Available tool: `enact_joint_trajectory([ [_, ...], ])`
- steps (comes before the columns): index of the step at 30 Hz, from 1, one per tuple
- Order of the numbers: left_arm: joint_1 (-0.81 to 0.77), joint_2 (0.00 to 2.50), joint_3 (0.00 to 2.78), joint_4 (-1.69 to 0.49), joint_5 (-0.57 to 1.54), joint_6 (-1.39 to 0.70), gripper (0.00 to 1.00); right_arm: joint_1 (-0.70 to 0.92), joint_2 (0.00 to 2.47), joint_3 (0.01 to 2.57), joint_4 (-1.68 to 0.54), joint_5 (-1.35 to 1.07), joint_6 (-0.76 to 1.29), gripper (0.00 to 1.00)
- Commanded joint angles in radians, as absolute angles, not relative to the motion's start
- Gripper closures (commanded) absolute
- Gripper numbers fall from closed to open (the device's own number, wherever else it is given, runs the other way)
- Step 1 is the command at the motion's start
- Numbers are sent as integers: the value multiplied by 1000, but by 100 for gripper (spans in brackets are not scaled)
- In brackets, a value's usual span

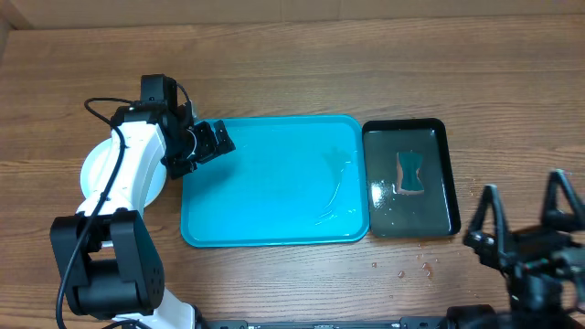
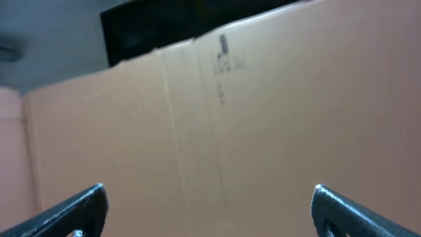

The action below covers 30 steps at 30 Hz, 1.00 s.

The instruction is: Clean dirty plates on tray and stack at the side

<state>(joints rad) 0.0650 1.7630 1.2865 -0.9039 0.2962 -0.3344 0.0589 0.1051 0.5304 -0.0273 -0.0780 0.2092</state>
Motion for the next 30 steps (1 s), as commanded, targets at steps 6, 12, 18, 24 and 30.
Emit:
enact_joint_trajectory([
  [6,63,1745,1303,-903,304,-340,0,26,3,239,226,-177,217,0],
  [12,63,1745,1303,-904,304,-340,0,26,3,134,237,-173,217,0],
  [18,63,1745,1303,-904,304,-340,0,26,3,59,212,-174,217,0],
  [24,63,1745,1303,-904,304,-340,0,26,3,51,66,-174,213,0],
  [30,63,1745,1303,-904,304,-340,0,26,3,51,-117,-180,144,0],
])
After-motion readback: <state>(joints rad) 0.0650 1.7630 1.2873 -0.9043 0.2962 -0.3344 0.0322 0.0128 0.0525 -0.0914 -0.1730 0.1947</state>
